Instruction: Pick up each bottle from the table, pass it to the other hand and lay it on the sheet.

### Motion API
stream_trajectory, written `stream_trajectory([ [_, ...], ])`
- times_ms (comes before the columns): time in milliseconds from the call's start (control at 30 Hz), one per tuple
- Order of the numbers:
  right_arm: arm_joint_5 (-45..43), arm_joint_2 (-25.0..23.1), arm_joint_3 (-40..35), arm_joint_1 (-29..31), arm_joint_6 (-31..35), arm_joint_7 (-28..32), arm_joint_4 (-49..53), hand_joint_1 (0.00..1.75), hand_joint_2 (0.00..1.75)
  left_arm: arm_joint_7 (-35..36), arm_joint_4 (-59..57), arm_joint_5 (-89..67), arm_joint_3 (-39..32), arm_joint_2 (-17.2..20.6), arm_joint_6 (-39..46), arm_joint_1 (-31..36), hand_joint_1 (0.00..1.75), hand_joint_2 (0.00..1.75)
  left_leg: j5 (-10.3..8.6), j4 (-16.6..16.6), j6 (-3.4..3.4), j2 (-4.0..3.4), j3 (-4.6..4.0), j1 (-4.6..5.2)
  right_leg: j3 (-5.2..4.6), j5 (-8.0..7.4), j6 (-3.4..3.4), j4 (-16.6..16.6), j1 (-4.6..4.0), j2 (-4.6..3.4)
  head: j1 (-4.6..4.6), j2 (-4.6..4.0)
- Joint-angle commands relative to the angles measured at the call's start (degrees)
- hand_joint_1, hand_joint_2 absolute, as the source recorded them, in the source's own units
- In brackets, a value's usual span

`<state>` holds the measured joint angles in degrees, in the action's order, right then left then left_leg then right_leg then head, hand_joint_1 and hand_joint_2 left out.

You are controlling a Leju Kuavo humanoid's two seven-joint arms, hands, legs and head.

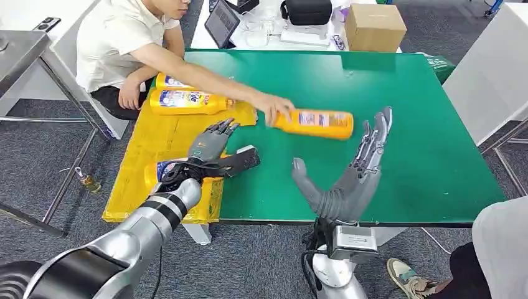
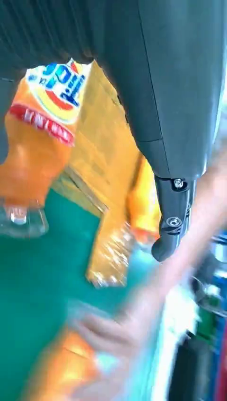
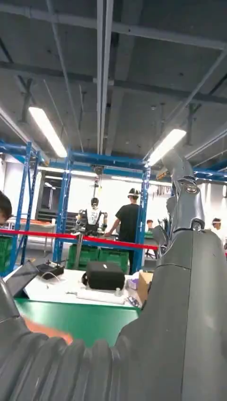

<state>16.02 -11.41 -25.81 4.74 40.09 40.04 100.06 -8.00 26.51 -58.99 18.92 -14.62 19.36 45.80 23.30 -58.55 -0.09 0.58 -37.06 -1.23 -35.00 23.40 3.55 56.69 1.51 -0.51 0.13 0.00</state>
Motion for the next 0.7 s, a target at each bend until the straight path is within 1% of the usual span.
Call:
stream_trajectory([
  [33,1.0,2.0,1.2,-0.7,-0.1,0.0,-2.8,0.0,1.75,-3.1,14.9,1.6,7.5,0.0,6.4,-7.4,0.0,1.75,0.12,0.1,0.11,-0.02,0.37,-0.01,0.4,0.1,-0.16,-0.1,-0.07,0.08,0.0,0.0],
  [67,2.0,2.4,1.0,-0.6,-0.1,0.0,-4.1,0.0,1.75,-2.6,17.1,2.4,8.8,0.6,7.0,-8.3,0.0,1.75,0.14,0.1,0.12,-0.02,0.4,-0.01,0.44,0.13,-0.18,-0.1,-0.07,0.1,0.02,0.0],
  [100,7.0,3.8,0.3,0.4,-0.1,0.0,-12.6,0.0,1.75,-2.5,20.8,5.5,10.2,1.7,7.8,-10.3,0.0,1.75,0.16,0.1,0.12,-0.06,0.43,-0.02,0.47,0.12,-0.18,-0.2,-0.08,0.05,0.04,0.0],
  [133,10.0,5.7,-0.7,1.8,-3.3,-3.9,-17.0,0.0,1.75,-3.7,23.5,8.8,10.5,2.5,8.0,-12.2,0.0,1.75,0.17,0.1,0.13,-0.1,0.47,-0.02,0.51,0.11,-0.19,-0.2,-0.09,0.02,0.04,0.0],
  [167,11.9,7.0,-0.3,2.8,-5.6,-6.3,-21.3,0.0,1.75,-5.9,26.4,13.1,10.3,3.0,7.6,-14.6,0.0,1.75,0.17,0.3,0.13,-0.29,0.68,-0.03,0.67,0.04,-0.21,-0.4,-0.1,-0.18,0.0,0.0],
  [200,20.8,8.7,0.4,4.2,-2.6,-8.6,-27.2,0.0,1.75,-10.6,30.8,20.4,9.6,3.3,7.4,-18.6,0.0,1.75,0.19,0.3,0.15,-0.41,0.82,-0.04,0.78,0.01,-0.24,-0.4,-0.12,-0.28,0.0,0.0],
  [233,19.9,9.1,1.3,4.6,-2.2,-6.8,-29.4,0.0,1.75,-10.8,32.1,20.9,10.5,4.0,7.6,-19.8,0.0,1.75,0.17,0.4,0.14,-0.45,0.9,-0.04,0.86,-0.04,-0.23,-0.5,-0.12,-0.33,0.04,0.0],
  [267,19.1,9.3,1.6,4.7,-2.0,-5.9,-30.1,0.0,1.75,-10.6,32.6,21.1,11.0,4.2,7.9,-20.3,0.0,1.75,0.13,0.4,0.1,-0.39,0.73,-0.03,0.7,-0.06,-0.16,-0.5,-0.09,-0.32,0.02,0.0],
  [300,19.1,9.3,1.6,4.7,-2.0,-5.9,-30.1,0.0,1.75,-10.6,32.6,21.1,11.0,4.2,7.9,-20.3,0.0,1.75,0.14,0.4,0.12,-0.39,0.77,-0.01,0.73,-0.05,-0.19,-0.5,-0.08,-0.3,-0.02,0.0],
  [333,19.1,9.2,1.7,4.8,-2.1,-5.9,-30.0,0.0,1.75,-10.5,32.7,21.1,11.1,4.1,7.9,-20.2,0.0,1.75,0.11,0.2,0.07,-0.18,0.4,0.0,0.4,-0.01,-0.12,-0.2,-0.05,-0.12,0.0,0.0],
  [367,19.2,9.0,1.8,4.6,-2.1,-6.0,-29.2,0.0,1.75,-10.3,32.4,21.3,11.2,4.1,7.9,-19.8,0.0,1.75,0.14,0.1,0.09,-0.15,0.42,-0.03,0.43,0.03,-0.16,-0.2,-0.09,-0.05,0.04,0.0],
  [400,19.4,8.9,1.7,4.5,-2.3,-6.0,-28.9,0.0,1.75,-10.2,32.3,21.3,11.3,4.1,7.9,-19.6,0.0,1.75,0.09,0.1,0.07,-0.02,0.19,-0.02,0.25,0.05,-0.11,-0.1,-0.05,0.06,0.04,0.0],
  [433,19.6,8.9,1.7,4.5,-2.4,-6.1,-28.7,0.0,1.75,-10.1,32.2,21.4,11.3,4.1,7.8,-19.5,0.0,1.75,0.14,0.1,0.09,-0.01,0.29,-0.01,0.37,0.1,-0.16,-0.1,-0.07,0.12,0.02,0.0],
  [467,19.6,8.9,1.7,4.5,-2.4,-6.1,-28.7,0.0,1.75,-10.1,32.2,21.4,11.3,4.1,7.8,-19.5,0.0,1.75,0.08,0.1,0.08,0.03,0.15,0.02,0.22,0.05,-0.11,-0.1,-0.02,0.09,0.02,0.0],
  [500,19.8,8.8,1.6,4.5,-2.5,-6.4,-28.5,0.0,1.75,-10.1,32.1,21.4,11.3,4.1,7.8,-19.3,0.0,1.75,0.14,0.1,0.1,-0.02,0.29,-0.01,0.37,0.09,-0.17,-0.1,-0.07,0.07,0.02,0.0],
  [533,25.8,9.5,2.2,4.7,-1.9,-12.4,-30.3,0.0,1.75,-14.5,34.2,31.3,8.6,2.7,4.6,-21.7,0.0,1.75,0.11,0.1,0.08,-0.02,0.22,-0.03,0.29,0.05,-0.14,-0.1,-0.07,0.05,0.02,0.0],
  [567,31.7,11.0,3.9,4.6,-0.1,-16.0,-31.5,0.0,1.75,-16.4,35.4,41.2,7.0,2.3,-1.1,-24.4,0.0,1.75,0.16,0.1,0.11,-0.02,0.36,-0.02,0.44,0.1,-0.19,-0.2,-0.08,0.07,0.0,0.0],
  [600,34.3,11.2,6.8,4.3,-0.1,-15.8,-32.4,0.0,1.75,-17.6,36.0,45.1,6.8,2.6,-2.0,-25.9,0.0,1.75,0.09,0.1,0.1,0.03,0.25,0.01,0.34,0.05,-0.11,-0.2,-0.04,0.1,0.04,0.0],
  [633,36.3,11.3,9.6,4.4,-0.1,-15.9,-34.0,0.0,1.75,-18.3,36.1,47.9,6.3,2.5,-1.1,-27.1,0.0,1.75,0.14,0.2,0.12,-0.02,0.44,0.0,0.53,0.07,-0.15,-0.3,-0.06,0.07,0.0,0.0],
  [667,37.9,10.7,13.9,4.3,-0.1,-13.3,-34.5,0.0,1.75,-19.3,35.6,50.0,6.7,2.6,-0.1,-27.4,0.0,1.75,0.08,0.2,0.1,0.04,0.32,0.03,0.41,0.05,-0.09,-0.2,-0.01,0.11,0.0,0.0],
  [700,39.0,10.1,18.1,4.7,-0.1,-10.9,-35.5,0.0,1.75,-20.4,35.7,53.6,6.4,2.4,0.5,-27.8,0.0,1.75,0.21,0.3,0.19,-0.06,0.74,0.0,0.85,0.12,-0.22,-0.4,-0.08,0.08,0.0,0.0],
])
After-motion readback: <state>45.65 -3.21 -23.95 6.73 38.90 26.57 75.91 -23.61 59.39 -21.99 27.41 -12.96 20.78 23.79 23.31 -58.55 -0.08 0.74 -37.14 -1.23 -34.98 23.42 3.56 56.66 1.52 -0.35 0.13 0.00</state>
